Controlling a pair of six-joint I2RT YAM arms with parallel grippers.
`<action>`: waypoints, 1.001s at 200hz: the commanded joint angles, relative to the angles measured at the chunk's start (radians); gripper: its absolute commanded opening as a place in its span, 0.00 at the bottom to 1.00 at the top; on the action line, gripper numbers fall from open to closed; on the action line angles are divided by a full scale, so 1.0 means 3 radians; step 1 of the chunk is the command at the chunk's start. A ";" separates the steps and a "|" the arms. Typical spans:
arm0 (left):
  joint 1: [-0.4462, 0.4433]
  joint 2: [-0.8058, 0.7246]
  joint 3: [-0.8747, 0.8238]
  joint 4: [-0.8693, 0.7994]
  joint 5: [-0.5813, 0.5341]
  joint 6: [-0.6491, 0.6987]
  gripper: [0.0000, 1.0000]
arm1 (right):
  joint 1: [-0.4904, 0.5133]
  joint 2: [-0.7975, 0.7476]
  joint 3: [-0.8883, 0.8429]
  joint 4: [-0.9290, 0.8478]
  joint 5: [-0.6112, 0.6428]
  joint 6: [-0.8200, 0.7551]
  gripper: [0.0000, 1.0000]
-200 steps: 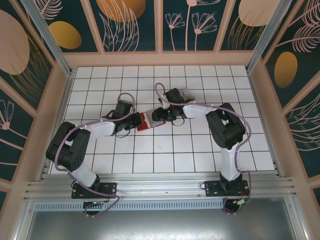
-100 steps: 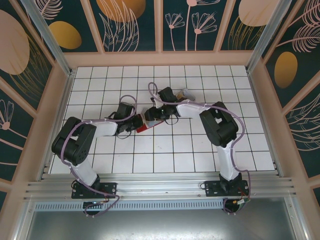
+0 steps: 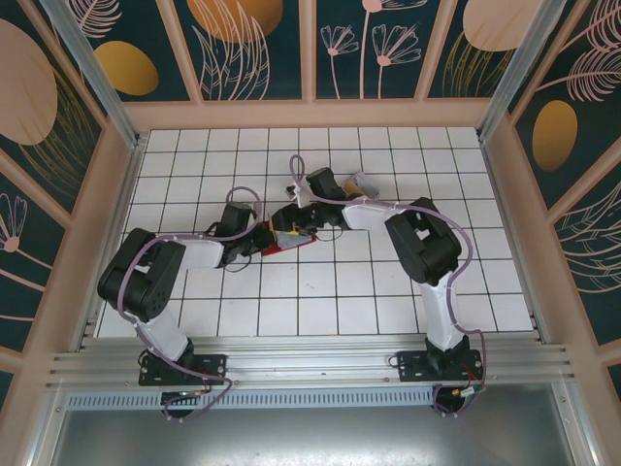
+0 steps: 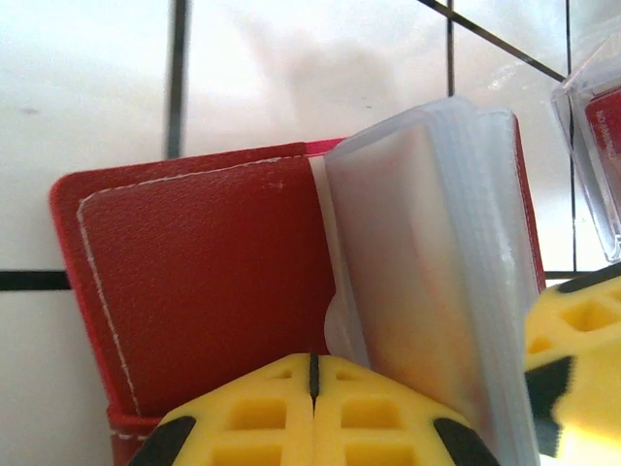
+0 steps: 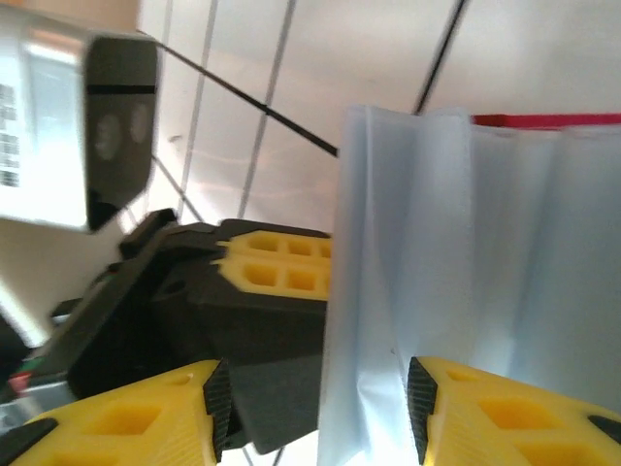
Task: Put the credit cards into the card holder
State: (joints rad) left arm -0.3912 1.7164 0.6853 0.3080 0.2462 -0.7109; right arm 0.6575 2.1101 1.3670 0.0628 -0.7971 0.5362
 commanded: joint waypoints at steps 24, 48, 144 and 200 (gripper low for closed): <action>0.0086 -0.0157 -0.0258 0.0005 -0.0112 0.0061 0.00 | 0.0012 0.0167 -0.0033 0.0485 -0.0384 0.0338 0.54; 0.0094 -0.0045 -0.0270 0.0149 -0.0025 0.0045 0.00 | 0.0016 0.0304 -0.0029 0.0802 -0.0559 0.0568 0.54; 0.0097 -0.0099 -0.0257 0.0082 -0.0032 0.0090 0.30 | 0.0068 0.0511 0.0198 0.0618 -0.0250 0.0541 0.54; 0.0097 -0.0256 -0.0172 -0.0278 -0.0314 0.0266 0.52 | 0.0147 0.0614 0.0226 0.0483 -0.0124 0.0471 0.54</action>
State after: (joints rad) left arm -0.3450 1.6440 0.6270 0.3328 0.1600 -0.6796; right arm 0.6590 2.2322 1.4193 0.3088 -0.9199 0.7303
